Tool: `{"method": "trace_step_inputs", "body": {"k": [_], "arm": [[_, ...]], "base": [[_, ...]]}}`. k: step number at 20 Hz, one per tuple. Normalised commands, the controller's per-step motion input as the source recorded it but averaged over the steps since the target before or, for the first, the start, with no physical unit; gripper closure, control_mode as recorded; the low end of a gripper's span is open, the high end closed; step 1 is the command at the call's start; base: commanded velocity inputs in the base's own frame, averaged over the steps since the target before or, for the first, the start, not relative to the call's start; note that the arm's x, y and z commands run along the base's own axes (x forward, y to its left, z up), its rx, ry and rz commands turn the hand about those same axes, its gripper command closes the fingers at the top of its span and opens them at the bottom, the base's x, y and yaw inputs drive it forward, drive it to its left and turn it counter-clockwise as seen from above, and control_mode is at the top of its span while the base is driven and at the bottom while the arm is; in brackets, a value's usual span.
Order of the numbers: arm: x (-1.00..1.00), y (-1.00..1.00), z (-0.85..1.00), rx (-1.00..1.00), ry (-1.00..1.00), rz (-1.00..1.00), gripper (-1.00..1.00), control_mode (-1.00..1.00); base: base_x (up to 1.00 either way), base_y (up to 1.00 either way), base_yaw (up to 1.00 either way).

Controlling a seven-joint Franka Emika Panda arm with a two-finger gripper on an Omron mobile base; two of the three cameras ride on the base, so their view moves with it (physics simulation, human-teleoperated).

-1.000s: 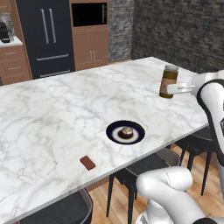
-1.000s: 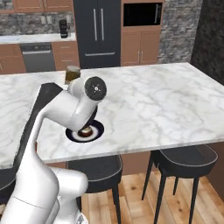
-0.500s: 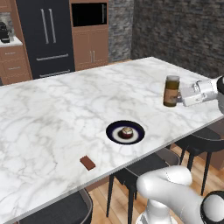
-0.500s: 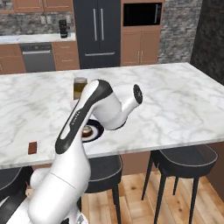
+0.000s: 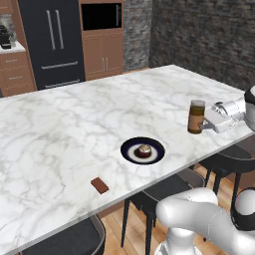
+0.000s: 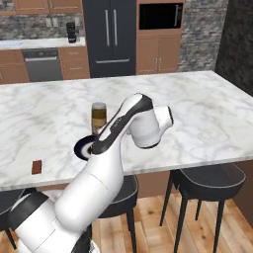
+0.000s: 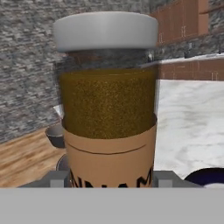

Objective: Take the cinnamon bottle from the cabinet and place it on the dining table, next to the plate with the cupcake. Then take the chocolate from the dining counter and place it on the cupcake plate.

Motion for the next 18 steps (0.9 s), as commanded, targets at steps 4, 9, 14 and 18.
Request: {"method": "trace_step_inputs", "body": {"k": [4, 9, 14, 18], "arm": [[0.25, -0.07, -0.39, -0.01, -0.02, 0.02, 1.00, -1.00], [0.23, -0.10, -0.38, 0.00, -0.02, -0.01, 1.00, -1.00], [0.28, 0.01, -0.45, -0.06, -0.11, -0.01, 1.00, -1.00], [0.31, 0.00, -0.41, -0.11, -0.09, 0.00, 1.00, -1.00]], "base": [[0.00, 0.00, 0.00], [0.00, 0.00, 0.00], [0.00, 0.00, 0.00], [0.00, 0.00, 0.00]]}}
